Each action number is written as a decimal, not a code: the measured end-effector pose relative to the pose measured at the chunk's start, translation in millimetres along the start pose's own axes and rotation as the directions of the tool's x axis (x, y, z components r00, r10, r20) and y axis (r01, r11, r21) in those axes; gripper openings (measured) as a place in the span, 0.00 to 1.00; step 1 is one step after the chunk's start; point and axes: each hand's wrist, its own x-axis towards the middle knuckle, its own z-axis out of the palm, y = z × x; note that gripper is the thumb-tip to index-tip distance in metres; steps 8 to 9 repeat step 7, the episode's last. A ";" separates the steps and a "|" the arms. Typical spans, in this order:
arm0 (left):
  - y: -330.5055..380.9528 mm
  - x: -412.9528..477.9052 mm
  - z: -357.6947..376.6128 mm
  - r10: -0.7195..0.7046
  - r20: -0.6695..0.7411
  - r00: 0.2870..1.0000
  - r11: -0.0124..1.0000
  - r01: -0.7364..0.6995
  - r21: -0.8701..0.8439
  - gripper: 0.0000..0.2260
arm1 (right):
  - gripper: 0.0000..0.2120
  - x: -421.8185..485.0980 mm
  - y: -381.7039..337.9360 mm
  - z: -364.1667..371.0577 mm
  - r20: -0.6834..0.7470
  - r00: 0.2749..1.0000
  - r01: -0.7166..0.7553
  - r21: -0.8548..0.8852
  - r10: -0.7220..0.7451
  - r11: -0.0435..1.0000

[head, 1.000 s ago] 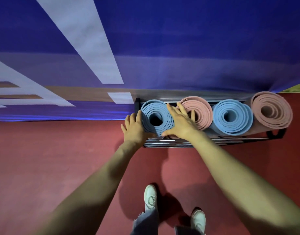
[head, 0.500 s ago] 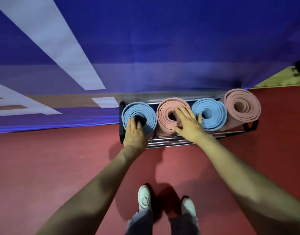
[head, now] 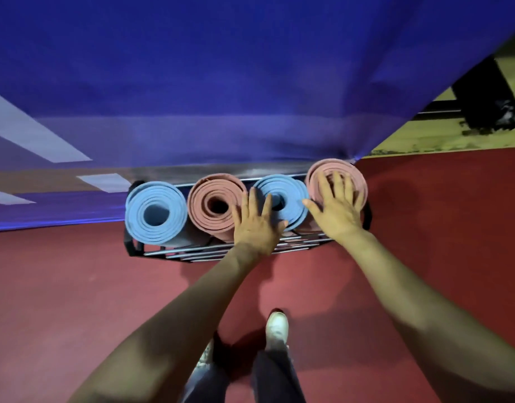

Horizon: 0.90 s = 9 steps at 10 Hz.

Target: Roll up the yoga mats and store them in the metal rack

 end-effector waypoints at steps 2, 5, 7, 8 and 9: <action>14.3 2.7 33.9 -0.063 -0.064 0.996 0.991 0.070 0.113 0.39 | 0.32 6.0 25.6 24.7 0.073 0.997 0.006 0.046 -0.009 0.999; 24.2 0.9 21.5 -0.181 -0.026 0.983 0.980 0.183 0.084 0.32 | 0.33 10.8 28.3 15.3 0.173 0.982 0.053 0.100 -0.070 0.994; 33.3 -4.9 -12.0 -0.199 -0.073 0.977 0.980 0.197 -0.035 0.28 | 0.30 3.4 39.3 -20.3 0.194 0.966 0.152 0.108 -0.171 0.982; 33.3 -4.9 -12.0 -0.199 -0.073 0.977 0.980 0.197 -0.035 0.28 | 0.30 3.4 39.3 -20.3 0.194 0.966 0.152 0.108 -0.171 0.982; 33.3 -4.9 -12.0 -0.199 -0.073 0.977 0.980 0.197 -0.035 0.28 | 0.30 3.4 39.3 -20.3 0.194 0.966 0.152 0.108 -0.171 0.982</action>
